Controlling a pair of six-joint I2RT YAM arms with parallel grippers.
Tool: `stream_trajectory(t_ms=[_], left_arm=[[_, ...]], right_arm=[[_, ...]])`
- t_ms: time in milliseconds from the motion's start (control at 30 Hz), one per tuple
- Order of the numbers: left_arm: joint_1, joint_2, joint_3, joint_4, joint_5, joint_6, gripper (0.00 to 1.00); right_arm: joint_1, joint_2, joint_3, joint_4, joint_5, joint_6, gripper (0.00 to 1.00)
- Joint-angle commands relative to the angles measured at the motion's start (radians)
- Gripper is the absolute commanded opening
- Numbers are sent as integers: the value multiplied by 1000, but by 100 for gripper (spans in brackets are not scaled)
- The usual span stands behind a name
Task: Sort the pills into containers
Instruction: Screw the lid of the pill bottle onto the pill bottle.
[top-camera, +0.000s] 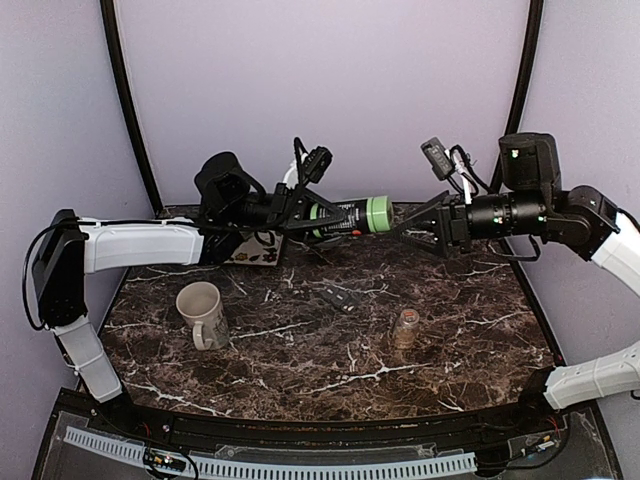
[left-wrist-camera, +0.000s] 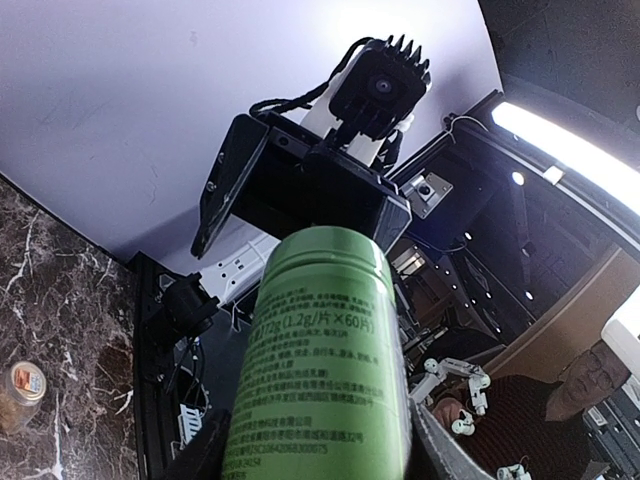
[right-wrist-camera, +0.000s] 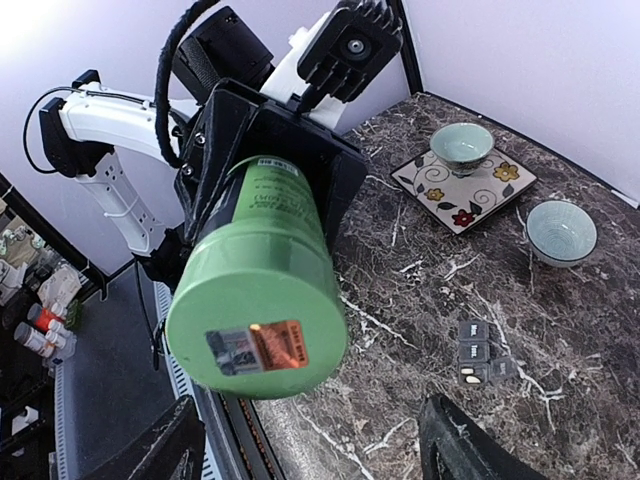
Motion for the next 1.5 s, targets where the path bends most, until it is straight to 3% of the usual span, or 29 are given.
stream_trajectory(t_ms=[0, 600, 700, 800, 933, 1100, 1467], left_arm=[[-11, -12, 40, 26, 38, -5, 0], [-16, 22, 82, -13, 74, 8, 0], [-16, 25, 84, -14, 81, 8, 0], [-16, 25, 85, -17, 86, 11, 0], [-14, 23, 88, -24, 85, 25, 0], [-15, 24, 109, -10, 77, 53, 0], [-16, -73, 132, -223, -65, 422, 0]], right_arm=[[20, 15, 60, 1, 21, -27, 74], [65, 105, 166, -31, 18, -74, 71], [65, 110, 178, -34, 23, -80, 62], [66, 117, 187, -40, 23, -83, 40], [65, 123, 185, -37, 14, -70, 28], [66, 155, 178, -17, 5, 19, 22], [-8, 202, 96, 172, -158, 491, 17]])
